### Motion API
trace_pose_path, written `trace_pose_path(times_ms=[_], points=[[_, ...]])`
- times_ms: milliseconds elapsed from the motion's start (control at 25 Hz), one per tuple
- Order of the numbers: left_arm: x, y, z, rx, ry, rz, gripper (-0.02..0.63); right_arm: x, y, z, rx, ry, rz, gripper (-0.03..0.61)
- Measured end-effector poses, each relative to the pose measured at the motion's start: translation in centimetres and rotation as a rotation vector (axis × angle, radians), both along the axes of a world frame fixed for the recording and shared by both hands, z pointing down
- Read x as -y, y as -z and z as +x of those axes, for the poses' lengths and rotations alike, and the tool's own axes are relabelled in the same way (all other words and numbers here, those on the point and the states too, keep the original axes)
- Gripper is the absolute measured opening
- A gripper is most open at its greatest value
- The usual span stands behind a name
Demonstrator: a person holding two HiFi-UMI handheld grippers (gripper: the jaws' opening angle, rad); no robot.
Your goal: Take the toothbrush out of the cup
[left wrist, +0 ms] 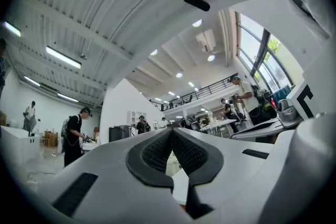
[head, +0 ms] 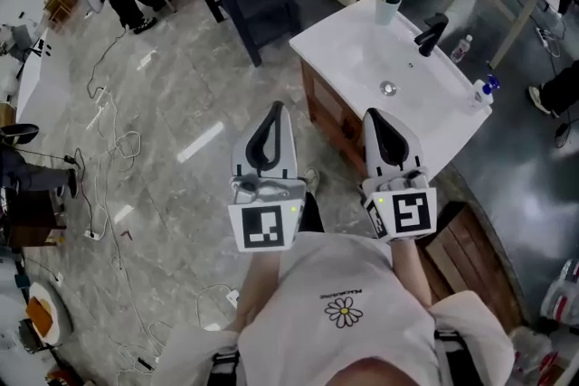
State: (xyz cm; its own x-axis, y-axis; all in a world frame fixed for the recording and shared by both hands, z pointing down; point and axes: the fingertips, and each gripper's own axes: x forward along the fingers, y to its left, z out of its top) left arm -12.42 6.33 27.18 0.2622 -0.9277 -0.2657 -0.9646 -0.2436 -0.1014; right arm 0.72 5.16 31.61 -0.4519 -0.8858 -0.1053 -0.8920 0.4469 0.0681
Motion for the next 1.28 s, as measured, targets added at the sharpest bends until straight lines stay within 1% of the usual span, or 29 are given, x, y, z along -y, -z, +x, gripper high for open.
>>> trace_pose_path(times_ms=[240, 400, 520, 640, 800, 920, 1120, 1280], points=[[10.4, 1.0, -2.3, -0.025, -0.077, -0.018, 0.017, 9.6, 1.5, -3.8, -0.016, -0.03, -0.005, 0.012], [16.8, 1.1, -4.4, -0.04, -0.105, -0.035, 0.017, 15.6, 1.9, -5.8, -0.03, -0.062, -0.015, 0.012], [20.9, 0.8, -5.4, -0.04, -0.128, -0.064, 0.017, 18.9, 1.9, -6.8, -0.036, -0.087, -0.035, 0.012], [24.0, 0.7, -5.5, -0.038, -0.152, -0.078, 0.017, 21.3, 2.3, -7.4, -0.04, -0.102, -0.037, 0.012], [26.4, -0.4, -3.4, -0.036, -0.196, -0.105, 0.017, 23.2, 1.7, -6.1, -0.044, -0.13, -0.066, 0.012], [27.5, -0.6, -2.0, -0.033, -0.212, -0.112, 0.017, 24.7, 1.8, -5.0, -0.033, -0.14, -0.054, 0.012], [28.5, 0.0, -0.9, -0.035, -0.198, -0.112, 0.017, 26.6, 2.9, -4.3, -0.038, -0.126, -0.018, 0.012], [29.5, -0.2, 0.0, -0.033, -0.185, -0.125, 0.017, 27.5, 3.1, -3.7, -0.031, -0.115, -0.014, 0.012]])
